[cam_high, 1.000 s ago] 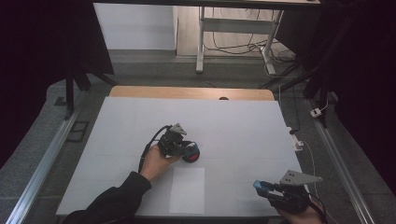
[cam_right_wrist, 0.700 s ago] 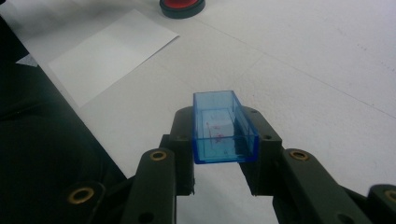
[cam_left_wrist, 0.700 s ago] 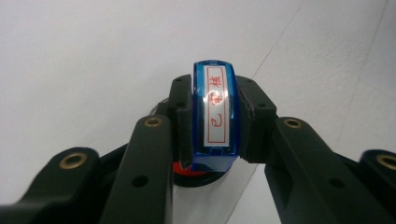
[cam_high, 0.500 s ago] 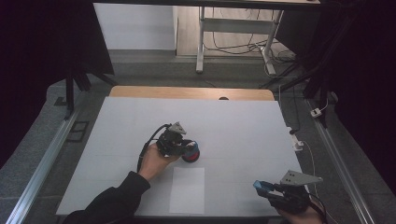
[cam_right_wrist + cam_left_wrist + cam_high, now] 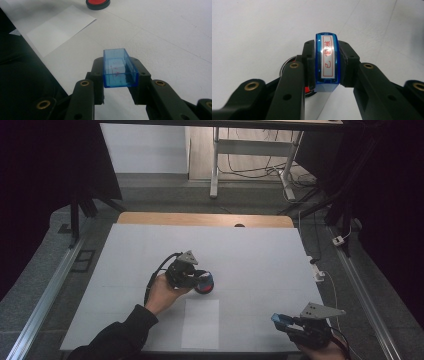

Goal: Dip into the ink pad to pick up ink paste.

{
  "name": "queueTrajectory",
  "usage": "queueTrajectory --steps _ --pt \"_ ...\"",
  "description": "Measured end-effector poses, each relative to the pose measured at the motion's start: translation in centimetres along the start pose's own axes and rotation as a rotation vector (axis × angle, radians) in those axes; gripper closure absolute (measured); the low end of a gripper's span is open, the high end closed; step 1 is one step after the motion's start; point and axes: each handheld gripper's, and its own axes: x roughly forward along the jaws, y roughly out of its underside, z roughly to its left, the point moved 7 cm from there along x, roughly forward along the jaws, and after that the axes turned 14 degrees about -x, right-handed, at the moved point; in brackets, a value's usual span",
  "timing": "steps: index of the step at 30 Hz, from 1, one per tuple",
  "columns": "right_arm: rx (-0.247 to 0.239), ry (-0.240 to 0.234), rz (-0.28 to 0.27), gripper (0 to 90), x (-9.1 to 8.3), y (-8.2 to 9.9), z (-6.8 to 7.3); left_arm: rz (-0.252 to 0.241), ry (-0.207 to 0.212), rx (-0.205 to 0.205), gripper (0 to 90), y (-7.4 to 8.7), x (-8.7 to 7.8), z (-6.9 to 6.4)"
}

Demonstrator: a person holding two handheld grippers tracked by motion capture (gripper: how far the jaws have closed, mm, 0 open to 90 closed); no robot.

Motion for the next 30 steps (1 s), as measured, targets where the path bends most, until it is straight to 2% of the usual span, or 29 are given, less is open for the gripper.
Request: queueTrajectory --steps 19,30 --pt "-0.005 -0.006 -0.003 68.3 0.1 0.0 0.1 -0.04 0.063 0.035 70.1 0.3 -2.3 -2.3" --pt "-0.006 -0.006 -0.002 68.3 0.1 0.0 0.1 -0.053 0.081 0.053 70.0 0.9 -3.7 -3.4"
